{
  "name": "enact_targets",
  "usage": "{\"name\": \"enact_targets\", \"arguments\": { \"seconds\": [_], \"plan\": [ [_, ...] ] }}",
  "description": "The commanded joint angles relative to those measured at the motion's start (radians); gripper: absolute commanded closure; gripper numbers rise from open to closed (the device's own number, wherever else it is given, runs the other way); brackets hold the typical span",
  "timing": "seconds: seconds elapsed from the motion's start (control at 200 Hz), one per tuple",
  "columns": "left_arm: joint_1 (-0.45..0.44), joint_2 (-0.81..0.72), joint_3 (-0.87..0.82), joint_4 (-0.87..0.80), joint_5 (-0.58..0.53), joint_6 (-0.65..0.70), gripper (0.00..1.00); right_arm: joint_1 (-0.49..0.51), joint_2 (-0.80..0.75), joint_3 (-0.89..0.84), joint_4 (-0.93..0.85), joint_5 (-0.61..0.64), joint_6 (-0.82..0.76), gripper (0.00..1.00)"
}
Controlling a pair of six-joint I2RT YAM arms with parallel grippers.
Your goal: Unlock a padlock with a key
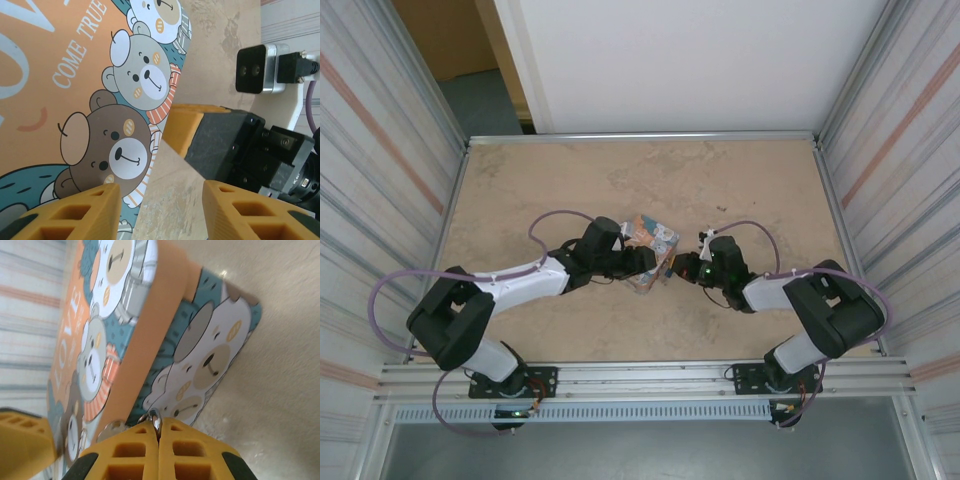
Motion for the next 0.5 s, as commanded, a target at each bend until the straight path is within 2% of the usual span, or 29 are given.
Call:
{"name": "enact_targets", "arguments": {
  "seconds": [0.0, 0.21, 0.496],
  "plan": [
    [-0.009, 0.030, -0.060, -0.146, -0.026, -0.017, 0.53, -0.002, 0.026, 0.043, 0.035, 0.070, 0.042, 1.00],
    [-0.003, 0.016, -0.061, -0.146, -0.030, -0.011, 0.53, -0.003, 0.042, 0.068, 0.019, 0.093, 0.026, 1.00],
    [0.027, -0.025, -0.048, -0.170, -0.036, 0.009, 0.53, -0.023, -0.041, 0.046, -0.080, 0.130, -0.038, 1.00]
  ]
}}
